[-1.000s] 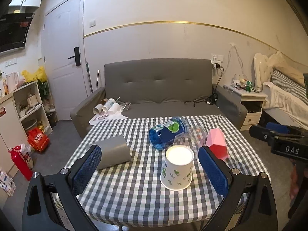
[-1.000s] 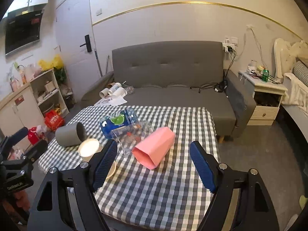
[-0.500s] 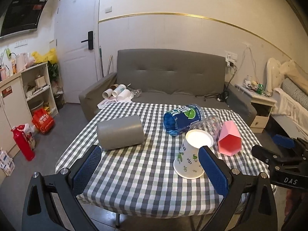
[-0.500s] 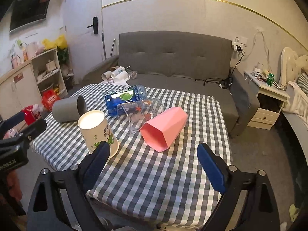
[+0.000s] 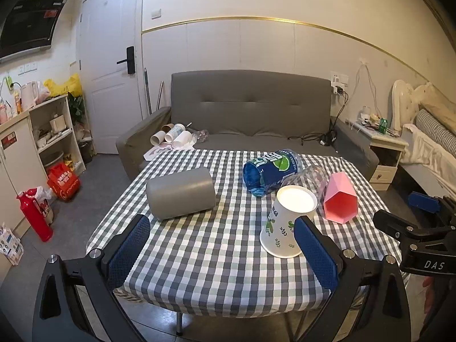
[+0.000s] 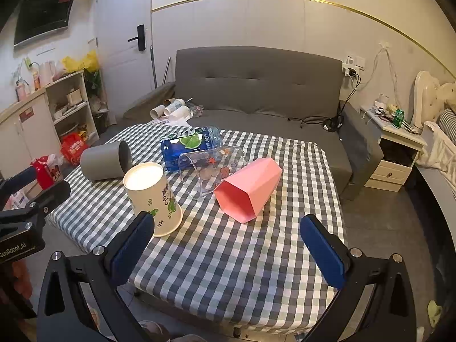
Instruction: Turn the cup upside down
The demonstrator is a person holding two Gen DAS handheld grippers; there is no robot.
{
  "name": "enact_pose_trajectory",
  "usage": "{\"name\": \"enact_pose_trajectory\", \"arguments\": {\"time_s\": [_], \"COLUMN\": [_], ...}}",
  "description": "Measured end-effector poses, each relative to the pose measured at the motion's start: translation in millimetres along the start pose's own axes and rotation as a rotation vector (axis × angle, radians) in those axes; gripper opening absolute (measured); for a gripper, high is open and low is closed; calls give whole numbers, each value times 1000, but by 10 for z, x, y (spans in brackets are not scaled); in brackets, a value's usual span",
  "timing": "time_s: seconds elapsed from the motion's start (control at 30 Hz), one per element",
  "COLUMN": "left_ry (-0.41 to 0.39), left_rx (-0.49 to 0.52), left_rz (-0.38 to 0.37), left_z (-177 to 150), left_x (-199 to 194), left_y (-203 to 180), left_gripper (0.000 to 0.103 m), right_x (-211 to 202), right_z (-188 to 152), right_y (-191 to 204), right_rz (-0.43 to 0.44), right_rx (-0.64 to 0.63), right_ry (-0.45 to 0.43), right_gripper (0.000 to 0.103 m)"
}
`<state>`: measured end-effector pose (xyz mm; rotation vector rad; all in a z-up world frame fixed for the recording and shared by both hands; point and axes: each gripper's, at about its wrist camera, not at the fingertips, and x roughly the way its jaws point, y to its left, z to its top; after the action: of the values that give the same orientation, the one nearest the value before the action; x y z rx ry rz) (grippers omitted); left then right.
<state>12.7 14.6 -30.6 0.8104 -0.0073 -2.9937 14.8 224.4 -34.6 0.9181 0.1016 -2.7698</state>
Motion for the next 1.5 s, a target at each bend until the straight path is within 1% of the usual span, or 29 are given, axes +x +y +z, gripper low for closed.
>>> {"name": "enact_pose_trajectory", "arguments": {"time_s": [0.27,0.7,1.5], "left_ry": [7,15,23], "left_rx": [-2,23,14], "left_rz": [5,-13,-7], "left_z": [2,3,-26], "left_x": [-7,13,40], "left_y": [7,-46,-36], "left_gripper": [103,103,103], "right_x": [-14,11,57], "right_z": [-7,-15,-27], "right_y": [0,-8,31], "right_rz": [-1,-4,1], "right_rx": [-8,-9,-22], "right_ry": [2,10,23], "right_gripper": [103,103,103]}}
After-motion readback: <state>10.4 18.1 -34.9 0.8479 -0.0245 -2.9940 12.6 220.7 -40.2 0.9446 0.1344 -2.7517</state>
